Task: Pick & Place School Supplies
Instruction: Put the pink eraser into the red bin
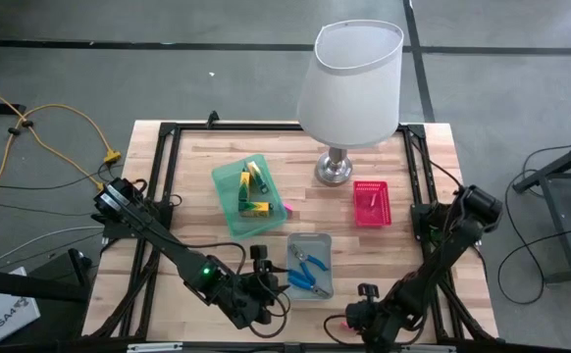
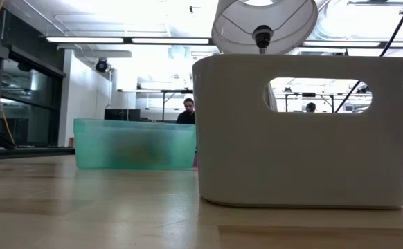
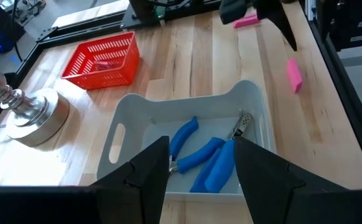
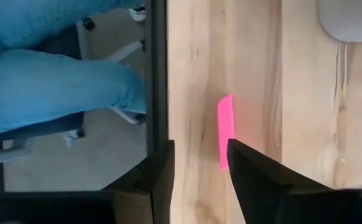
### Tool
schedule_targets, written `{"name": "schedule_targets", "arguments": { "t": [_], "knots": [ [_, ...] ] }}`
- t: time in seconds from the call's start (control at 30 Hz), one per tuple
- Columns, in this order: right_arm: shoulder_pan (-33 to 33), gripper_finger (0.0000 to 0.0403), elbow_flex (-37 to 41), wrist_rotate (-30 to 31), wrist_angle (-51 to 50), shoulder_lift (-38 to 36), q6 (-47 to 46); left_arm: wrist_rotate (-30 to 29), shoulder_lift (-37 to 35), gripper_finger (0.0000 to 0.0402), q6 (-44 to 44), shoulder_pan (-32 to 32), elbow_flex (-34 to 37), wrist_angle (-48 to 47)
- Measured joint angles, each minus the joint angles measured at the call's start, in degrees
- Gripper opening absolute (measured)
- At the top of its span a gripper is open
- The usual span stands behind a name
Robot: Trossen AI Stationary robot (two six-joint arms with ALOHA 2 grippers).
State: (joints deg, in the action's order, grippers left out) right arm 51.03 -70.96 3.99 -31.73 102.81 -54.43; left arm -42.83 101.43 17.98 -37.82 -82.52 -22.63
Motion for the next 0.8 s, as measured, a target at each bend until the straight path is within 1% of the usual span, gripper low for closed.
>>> {"name": "schedule_targets", "arguments": {
  "t": [0.4,0.8],
  "knots": [
    [0.0,0.0139,0.0,0.1,-2.9,3.6,0.2,0.0,0.0,0.0171,0.0,0.0,0.0,0.0],
    [0.0,0.0139,0.0,1.9,-2.7,3.6,0.2,0.7,0.0,0.0171,0.0,0.0,0.0,0.0]
  ]
}}
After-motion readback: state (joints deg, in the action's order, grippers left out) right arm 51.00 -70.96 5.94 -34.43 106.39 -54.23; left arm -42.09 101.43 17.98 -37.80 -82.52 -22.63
